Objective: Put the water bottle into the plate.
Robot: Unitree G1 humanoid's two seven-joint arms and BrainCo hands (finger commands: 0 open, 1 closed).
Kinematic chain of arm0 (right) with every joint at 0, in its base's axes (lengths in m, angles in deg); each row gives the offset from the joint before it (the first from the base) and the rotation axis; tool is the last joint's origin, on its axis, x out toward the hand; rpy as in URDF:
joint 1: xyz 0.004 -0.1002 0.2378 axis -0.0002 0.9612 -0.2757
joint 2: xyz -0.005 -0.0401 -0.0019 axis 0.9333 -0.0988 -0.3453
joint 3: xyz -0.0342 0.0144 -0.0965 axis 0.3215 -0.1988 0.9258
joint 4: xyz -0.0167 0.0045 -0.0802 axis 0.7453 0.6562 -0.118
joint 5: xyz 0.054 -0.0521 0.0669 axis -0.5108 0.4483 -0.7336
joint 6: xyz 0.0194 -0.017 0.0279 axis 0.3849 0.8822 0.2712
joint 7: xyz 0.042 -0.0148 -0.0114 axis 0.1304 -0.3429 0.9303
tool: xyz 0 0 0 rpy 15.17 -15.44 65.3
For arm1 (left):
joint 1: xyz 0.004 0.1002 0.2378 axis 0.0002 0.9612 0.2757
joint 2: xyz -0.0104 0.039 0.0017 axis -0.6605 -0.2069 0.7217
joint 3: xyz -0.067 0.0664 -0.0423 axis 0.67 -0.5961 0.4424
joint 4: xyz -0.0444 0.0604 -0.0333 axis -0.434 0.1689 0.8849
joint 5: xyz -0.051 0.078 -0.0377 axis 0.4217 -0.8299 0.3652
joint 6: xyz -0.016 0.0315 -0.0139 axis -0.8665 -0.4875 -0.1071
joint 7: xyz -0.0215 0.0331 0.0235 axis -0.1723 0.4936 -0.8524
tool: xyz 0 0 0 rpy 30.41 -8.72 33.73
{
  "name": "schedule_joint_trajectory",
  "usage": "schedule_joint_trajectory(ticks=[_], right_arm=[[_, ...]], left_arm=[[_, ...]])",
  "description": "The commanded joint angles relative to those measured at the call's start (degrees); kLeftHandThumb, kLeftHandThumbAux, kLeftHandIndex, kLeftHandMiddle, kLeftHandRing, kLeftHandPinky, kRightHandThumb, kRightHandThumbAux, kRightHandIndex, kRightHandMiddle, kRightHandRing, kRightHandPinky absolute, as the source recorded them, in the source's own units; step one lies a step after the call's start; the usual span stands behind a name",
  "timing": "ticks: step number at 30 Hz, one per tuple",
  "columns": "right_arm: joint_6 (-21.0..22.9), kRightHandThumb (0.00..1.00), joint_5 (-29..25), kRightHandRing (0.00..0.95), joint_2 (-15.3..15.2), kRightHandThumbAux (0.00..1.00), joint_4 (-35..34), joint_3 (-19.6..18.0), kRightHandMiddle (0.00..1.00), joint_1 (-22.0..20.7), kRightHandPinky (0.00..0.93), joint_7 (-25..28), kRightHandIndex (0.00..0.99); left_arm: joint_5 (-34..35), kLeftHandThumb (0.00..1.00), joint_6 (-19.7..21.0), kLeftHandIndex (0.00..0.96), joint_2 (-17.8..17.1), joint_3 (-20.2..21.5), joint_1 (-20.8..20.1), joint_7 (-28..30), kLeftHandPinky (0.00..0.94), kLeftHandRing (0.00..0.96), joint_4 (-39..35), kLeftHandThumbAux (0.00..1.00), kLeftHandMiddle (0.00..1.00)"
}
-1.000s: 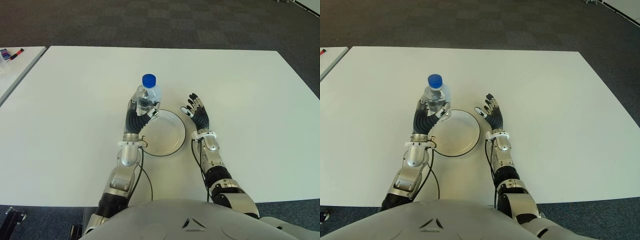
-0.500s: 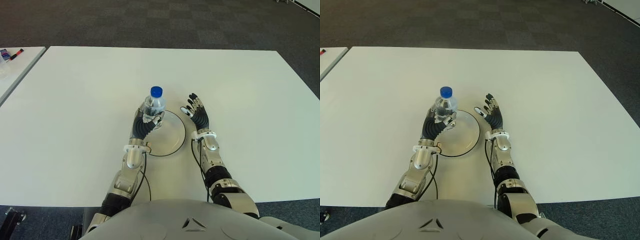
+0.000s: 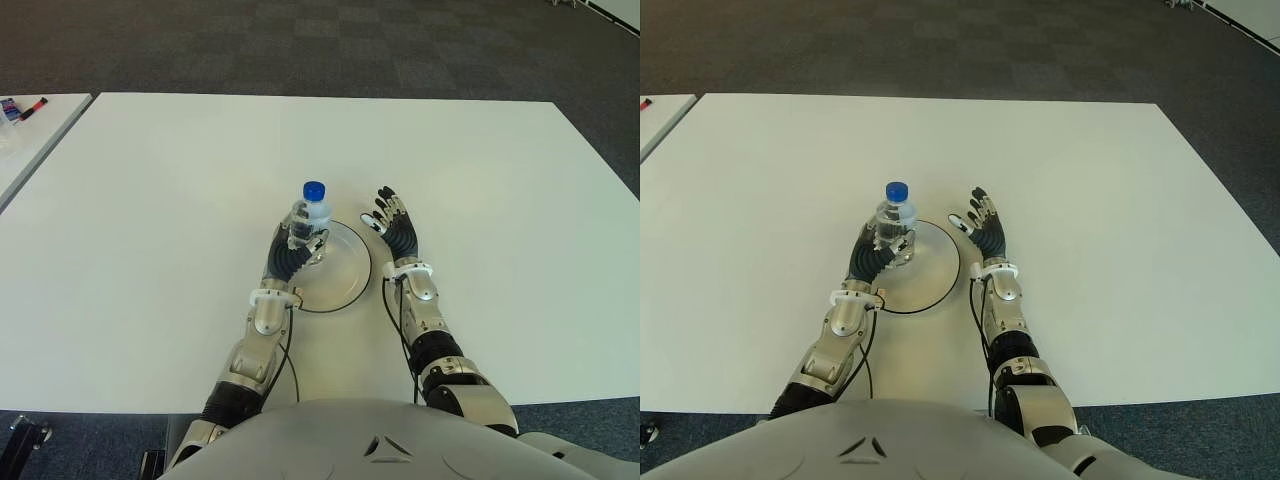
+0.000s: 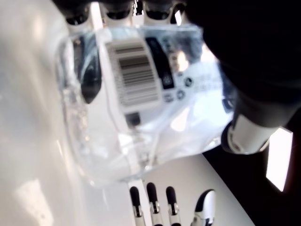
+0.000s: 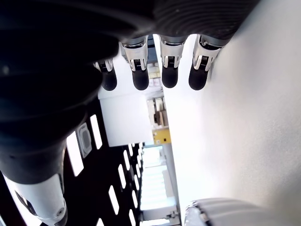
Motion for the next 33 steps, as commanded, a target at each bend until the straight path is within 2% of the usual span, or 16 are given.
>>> schedule_joint_trajectory(ticks=[1, 14, 33], right_arm=[[3.0, 0.114, -0.3, 0.022, 1.1, 0.753, 3.4, -0.2, 0.024, 2.2, 0.071, -0.2, 0.011], [2.9, 0.126, -0.5, 0.022, 1.1, 0.749, 4.2, -0.4, 0.023, 1.9, 0.076, 0.0, 0.007], [2.8, 0.121, -0.2, 0.024, 1.0, 0.731, 5.2, -0.9, 0.025, 1.4, 0.079, 0.3, 0.014]], left_arm=[[0.8, 0.856, 0.0, 0.405, 1.4, 0.3, -1.7, 0.7, 0.870, 0.873, 2.0, 0.665, 0.540], [2.5, 0.855, -0.4, 0.404, 1.2, 0.8, -1.9, 1.3, 0.872, 0.874, 3.8, 0.666, 0.539], [4.9, 0.854, -3.9, 0.402, 1.1, 1.6, -2.9, 2.0, 0.873, 0.874, 6.4, 0.667, 0.538]])
